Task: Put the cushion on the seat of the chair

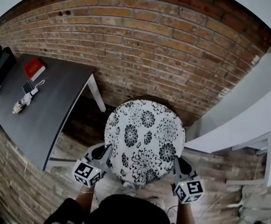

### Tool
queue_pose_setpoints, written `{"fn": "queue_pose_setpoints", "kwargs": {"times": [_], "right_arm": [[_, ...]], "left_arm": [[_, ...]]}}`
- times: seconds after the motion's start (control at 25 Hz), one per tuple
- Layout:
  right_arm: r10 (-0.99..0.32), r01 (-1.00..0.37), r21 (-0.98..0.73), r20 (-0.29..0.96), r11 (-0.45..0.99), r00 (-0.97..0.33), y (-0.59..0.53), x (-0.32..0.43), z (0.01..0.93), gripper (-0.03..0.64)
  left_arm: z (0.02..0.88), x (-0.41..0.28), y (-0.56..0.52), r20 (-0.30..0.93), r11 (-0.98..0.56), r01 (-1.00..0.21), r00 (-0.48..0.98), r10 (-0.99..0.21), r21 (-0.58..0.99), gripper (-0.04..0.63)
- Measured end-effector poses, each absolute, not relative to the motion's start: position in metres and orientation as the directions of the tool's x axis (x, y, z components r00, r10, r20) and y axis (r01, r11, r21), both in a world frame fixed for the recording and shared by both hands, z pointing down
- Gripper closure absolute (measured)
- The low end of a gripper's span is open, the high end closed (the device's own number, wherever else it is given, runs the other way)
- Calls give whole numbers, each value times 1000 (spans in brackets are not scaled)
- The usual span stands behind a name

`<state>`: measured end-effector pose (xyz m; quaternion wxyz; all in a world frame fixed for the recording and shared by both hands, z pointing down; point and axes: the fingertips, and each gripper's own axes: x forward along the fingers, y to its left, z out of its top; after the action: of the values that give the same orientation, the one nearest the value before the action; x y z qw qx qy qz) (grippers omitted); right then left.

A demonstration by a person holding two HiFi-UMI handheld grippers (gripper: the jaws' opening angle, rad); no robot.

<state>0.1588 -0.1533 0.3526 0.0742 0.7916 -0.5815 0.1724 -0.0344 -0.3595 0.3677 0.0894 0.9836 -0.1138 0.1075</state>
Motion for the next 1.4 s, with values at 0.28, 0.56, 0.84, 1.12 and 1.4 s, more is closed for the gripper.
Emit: {"fn": "queue_pose_setpoints", "kwargs": {"times": [0.28, 0.56, 0.84, 1.12, 1.4], "right_arm": [[-862, -930, -75, 406, -361, 302, -165, 170, 375, 609], [-845, -926, -70, 439, -370, 305, -187, 175, 395, 609], [-830, -926, -90, 483, -365, 280, -202, 183, 425, 609], [-813, -919, -119, 518, -376, 266, -200, 206, 465, 609], [-806, -917, -144, 539, -373, 243, -204, 227, 503, 609]], "left_arm": [[393, -15, -379, 258, -959, -213, 953, -160, 188, 575], [419, -9, -397, 298, -954, -206, 945, -136, 217, 577], [447, 6, -407, 331, -953, -210, 934, -130, 217, 575], [474, 26, -408, 372, -955, -222, 918, -138, 194, 576], [508, 47, -408, 402, -956, -235, 903, -148, 177, 575]]}}
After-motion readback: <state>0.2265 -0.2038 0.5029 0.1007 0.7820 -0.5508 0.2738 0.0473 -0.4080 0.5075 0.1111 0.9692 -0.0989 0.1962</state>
